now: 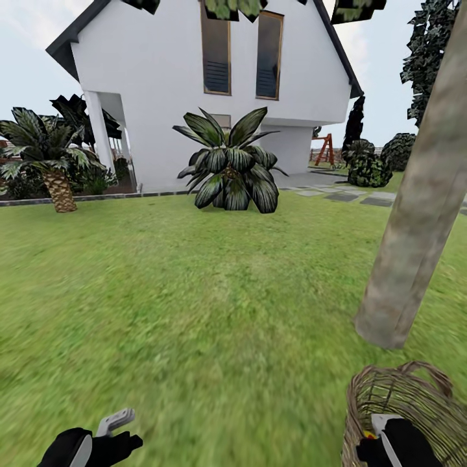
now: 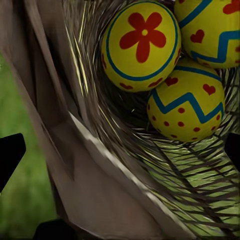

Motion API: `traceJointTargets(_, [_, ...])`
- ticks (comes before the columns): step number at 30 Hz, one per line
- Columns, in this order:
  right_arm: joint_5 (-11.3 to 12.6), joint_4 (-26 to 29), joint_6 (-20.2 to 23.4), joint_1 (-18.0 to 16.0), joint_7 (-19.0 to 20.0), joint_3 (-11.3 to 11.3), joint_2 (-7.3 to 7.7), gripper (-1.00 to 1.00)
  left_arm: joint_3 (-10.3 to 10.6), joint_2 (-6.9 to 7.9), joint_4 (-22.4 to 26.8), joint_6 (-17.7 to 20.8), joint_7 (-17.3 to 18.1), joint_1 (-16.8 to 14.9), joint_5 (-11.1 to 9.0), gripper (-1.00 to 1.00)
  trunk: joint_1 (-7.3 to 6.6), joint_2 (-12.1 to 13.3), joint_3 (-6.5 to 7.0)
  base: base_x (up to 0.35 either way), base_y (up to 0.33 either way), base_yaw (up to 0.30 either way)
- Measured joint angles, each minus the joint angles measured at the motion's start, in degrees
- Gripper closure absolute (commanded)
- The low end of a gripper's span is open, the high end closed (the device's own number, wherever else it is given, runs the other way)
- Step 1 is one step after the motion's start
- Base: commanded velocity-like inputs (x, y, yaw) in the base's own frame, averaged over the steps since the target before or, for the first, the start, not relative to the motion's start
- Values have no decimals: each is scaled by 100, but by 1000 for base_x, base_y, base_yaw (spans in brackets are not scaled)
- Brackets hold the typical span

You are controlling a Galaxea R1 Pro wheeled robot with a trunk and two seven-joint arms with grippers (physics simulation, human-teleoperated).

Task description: Take the three Easter eggs out of the wicker basket on the lawn in the garden, then place them on the lawn next to a single tree (choose any tree) so that all three eggs are next to the same tree and none are left in the basket.

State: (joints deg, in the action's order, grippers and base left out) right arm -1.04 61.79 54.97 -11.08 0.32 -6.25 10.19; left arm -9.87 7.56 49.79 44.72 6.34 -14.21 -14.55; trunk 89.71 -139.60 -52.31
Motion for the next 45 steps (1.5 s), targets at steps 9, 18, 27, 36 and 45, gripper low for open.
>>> traceJointTargets(9, [-2,-19,-2,2,-8,10,-8,-100,0,1,0,0,5,0,-3,-100,-198,361,162,0,0,0])
traceJointTargets(18, [-2,-24,-2,3,-8,11,-9,-100,0,1,0,0,5,0,-3,-100,-395,722,323,0,0,0])
traceJointTargets(27, [-2,-24,-2,2,0,11,-9,-100,0,1,0,2,5,0,-3,-100,-593,1083,485,0,0,0])
traceJointTargets(36, [-2,-24,-2,3,3,11,-9,-100,0,1,-6,0,5,0,6,-100,-791,1444,646,0,0,0])
traceJointTargets(45, [8,-17,-2,3,3,2,0,-100,0,1,-8,0,5,0,6,-100,-989,1805,808,0,0,0])
